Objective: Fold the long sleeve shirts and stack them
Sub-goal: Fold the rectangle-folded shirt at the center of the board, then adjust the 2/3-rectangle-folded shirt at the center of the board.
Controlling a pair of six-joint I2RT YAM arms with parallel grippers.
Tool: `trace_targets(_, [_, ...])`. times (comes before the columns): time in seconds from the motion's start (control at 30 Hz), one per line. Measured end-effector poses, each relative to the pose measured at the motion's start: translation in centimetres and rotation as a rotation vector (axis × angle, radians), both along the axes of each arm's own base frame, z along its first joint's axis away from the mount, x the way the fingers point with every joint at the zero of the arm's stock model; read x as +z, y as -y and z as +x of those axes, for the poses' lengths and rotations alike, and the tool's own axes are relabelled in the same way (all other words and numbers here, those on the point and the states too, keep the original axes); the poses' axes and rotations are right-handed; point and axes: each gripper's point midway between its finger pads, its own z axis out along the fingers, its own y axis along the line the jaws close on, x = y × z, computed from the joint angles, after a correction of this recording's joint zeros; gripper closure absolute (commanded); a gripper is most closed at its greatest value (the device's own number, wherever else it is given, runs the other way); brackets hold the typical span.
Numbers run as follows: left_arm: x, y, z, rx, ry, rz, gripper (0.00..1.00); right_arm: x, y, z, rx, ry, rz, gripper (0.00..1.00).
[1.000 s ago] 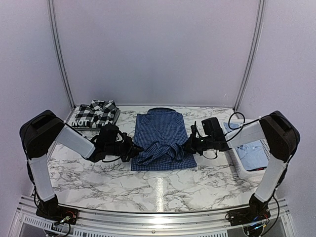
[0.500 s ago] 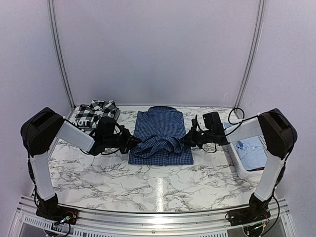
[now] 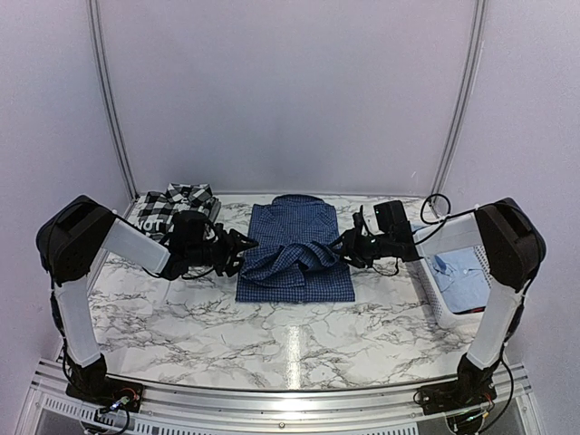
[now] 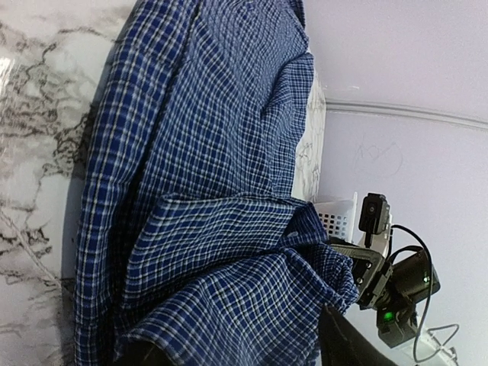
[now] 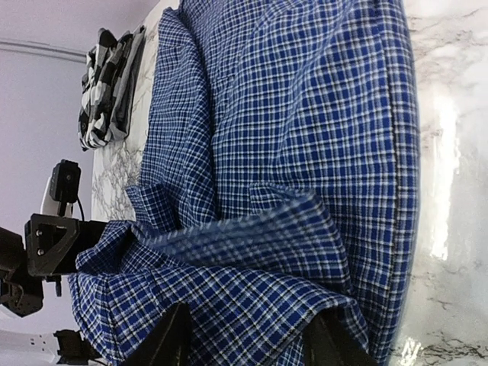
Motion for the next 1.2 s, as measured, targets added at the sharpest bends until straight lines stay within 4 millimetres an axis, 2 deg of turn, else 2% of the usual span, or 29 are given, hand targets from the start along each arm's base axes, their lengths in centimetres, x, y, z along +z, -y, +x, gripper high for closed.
trace_targets(0.13, [0.6,-0.3,0.7,-0.008,0.029,0.001,0.25,0.2,0.6,0.0,-0.007,0.003,-0.021,0.42])
trace_targets(0.3, [1.8,-0.1,1.6,-0.023,0.071,-0.008,0.21,1.9,1.2,0.2,-0.020,0.052,-0.047,0.31])
trace_targets(0.57, [2.6,0.3,2.3,-0.040,0.068,-0.036,0.21,4.6,1.8,0.3,-0.023,0.155,-0.094,0.32])
trace_targets(0.7, [1.7,-0.2,2.7,-0.013,0.018,-0.046,0.20,6.1,1.2,-0.6,0.005,0.239,-0.164,0.41])
trace_targets(0.8, [1.0,-0.4,2.9,0.002,-0.012,-0.049,0.20,7.2,-1.3,-2.6,0.087,0.317,-0.206,0.51])
trace_targets(0.9, [0.5,-0.5,2.9,0.010,-0.036,-0.052,0.20,7.5,-3.7,-4.9,0.175,0.368,-0.239,0.62])
trace_targets(1.07, [0.3,-0.4,3.2,0.016,-0.052,-0.055,0.20,6.0,-6.3,-7.8,0.280,0.396,-0.310,0.80])
trace_targets(1.2, [0.4,-0.4,3.3,0.020,-0.056,-0.062,0.20,3.5,-7.1,-8.9,0.325,0.381,-0.390,0.85])
